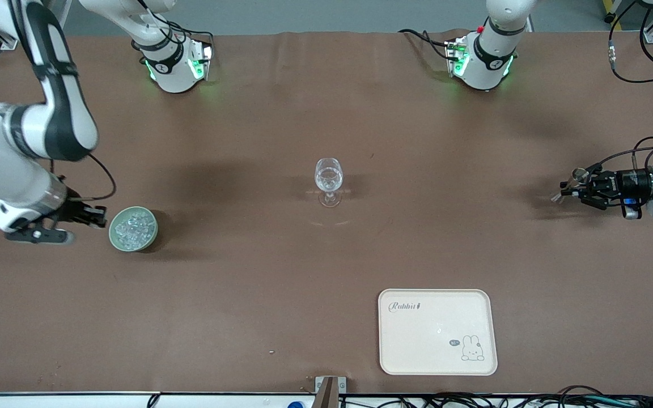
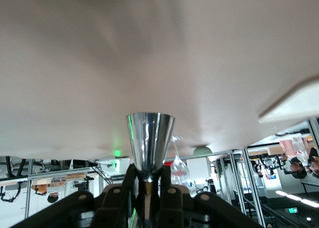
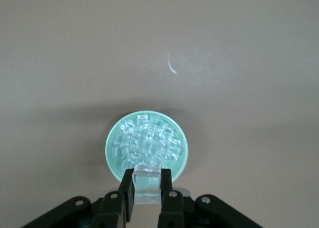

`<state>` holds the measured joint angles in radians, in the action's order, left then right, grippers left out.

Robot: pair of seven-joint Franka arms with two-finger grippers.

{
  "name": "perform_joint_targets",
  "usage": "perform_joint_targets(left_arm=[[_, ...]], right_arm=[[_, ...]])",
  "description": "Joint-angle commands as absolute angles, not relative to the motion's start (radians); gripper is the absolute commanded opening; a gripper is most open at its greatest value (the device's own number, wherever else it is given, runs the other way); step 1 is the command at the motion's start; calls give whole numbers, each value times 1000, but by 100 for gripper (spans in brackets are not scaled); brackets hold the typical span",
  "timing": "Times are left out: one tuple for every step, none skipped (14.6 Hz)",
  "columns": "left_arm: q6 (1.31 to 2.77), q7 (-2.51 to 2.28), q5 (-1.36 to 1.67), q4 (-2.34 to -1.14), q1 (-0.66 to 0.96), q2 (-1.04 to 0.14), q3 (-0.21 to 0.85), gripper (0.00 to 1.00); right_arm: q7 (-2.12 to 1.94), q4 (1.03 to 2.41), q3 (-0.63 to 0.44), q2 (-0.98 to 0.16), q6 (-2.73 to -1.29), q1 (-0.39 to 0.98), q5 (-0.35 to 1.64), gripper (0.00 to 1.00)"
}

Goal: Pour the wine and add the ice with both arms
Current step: 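Lift the ice cube with the right gripper while the left gripper carries the jigger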

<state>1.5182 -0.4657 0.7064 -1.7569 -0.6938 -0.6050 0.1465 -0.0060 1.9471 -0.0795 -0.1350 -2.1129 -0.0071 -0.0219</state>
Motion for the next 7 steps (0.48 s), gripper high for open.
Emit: perform_joint_targets(left_arm=[[1491,-607,723,-1740,-696,-545,256,0],[1491,-650,724,-1735,-696,-531,302,0],[1493,-688,727,-1729,-696,-505,360,0],[1494,-725,727,-1700,-693,-497,412,0],[1500,-785,726,-1671,-692,-497,464,0],[1503,-849,726,-1645,-689,-497,521,0],[1505,-886,727,-1634,-689,-497,572,0]], right_arm=[[6,1851,-75,-42,-1934,-34,-11,1],[6,1788,-77,-31,-1840,-40,-11,1],[6,1720,-78,-23,-1744,-41,-11,1],[3,1635,-78,-25,-1647,-41,-15,1],[3,1571,-78,-26,-1569,-41,-17,1],[2,1527,-78,-26,-1509,-43,-20,1],[3,1497,-71,-22,-1471,-61,-15,1]])
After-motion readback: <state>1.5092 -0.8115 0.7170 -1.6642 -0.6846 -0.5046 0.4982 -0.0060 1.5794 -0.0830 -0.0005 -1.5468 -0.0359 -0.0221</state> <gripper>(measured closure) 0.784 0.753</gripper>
